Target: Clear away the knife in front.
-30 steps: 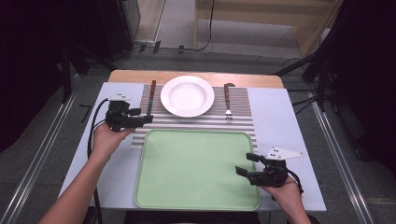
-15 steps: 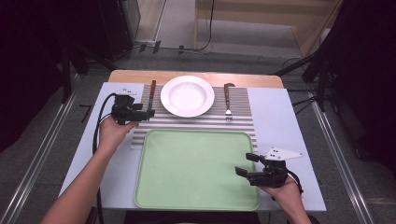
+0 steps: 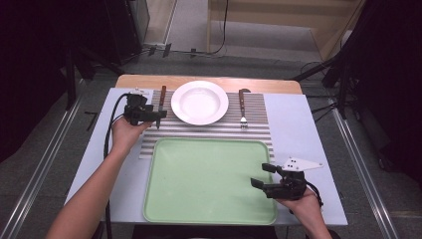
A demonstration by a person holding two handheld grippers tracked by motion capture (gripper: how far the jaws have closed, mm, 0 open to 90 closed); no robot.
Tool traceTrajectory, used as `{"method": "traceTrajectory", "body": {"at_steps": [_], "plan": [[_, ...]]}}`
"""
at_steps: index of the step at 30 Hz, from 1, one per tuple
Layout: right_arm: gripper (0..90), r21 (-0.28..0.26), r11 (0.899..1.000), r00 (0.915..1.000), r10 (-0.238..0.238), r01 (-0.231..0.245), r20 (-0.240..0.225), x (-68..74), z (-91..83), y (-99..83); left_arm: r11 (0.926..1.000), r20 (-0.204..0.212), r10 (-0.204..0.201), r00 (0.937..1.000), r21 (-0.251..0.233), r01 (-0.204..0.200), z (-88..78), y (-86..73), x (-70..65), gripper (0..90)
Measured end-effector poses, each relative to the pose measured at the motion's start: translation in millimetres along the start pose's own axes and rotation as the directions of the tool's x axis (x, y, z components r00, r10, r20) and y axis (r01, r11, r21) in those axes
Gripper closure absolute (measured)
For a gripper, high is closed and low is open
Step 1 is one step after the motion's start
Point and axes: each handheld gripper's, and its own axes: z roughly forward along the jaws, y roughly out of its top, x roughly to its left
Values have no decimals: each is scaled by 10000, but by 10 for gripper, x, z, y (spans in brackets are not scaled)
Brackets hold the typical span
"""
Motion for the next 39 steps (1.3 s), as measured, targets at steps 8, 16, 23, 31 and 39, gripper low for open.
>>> {"method": "traceTrajectory", "body": {"at_steps": [8,16,23,31,39], "plan": [[220,-85,9999,9999,135,-135,-18,-18,-13,-7,9997,-364,-206,9991,-111,202,131,100,63,318],[220,36,10000,10000,67,-67,73,-21,-7,-12,9982,-676,-591,9960,-174,581,306,185,183,318],[220,10,9999,9999,137,-137,85,-23,-10,-14,9976,-992,-680,9927,-195,664,401,210,227,318],[220,71,9999,9999,112,-113,117,-24,-11,-16,9973,-1535,-707,9856,-293,670,550,279,280,318],[220,45,9999,9998,144,-145,123,-31,-13,-17,9910,-1965,-1306,9718,-534,1224,645,279,334,319]]}}
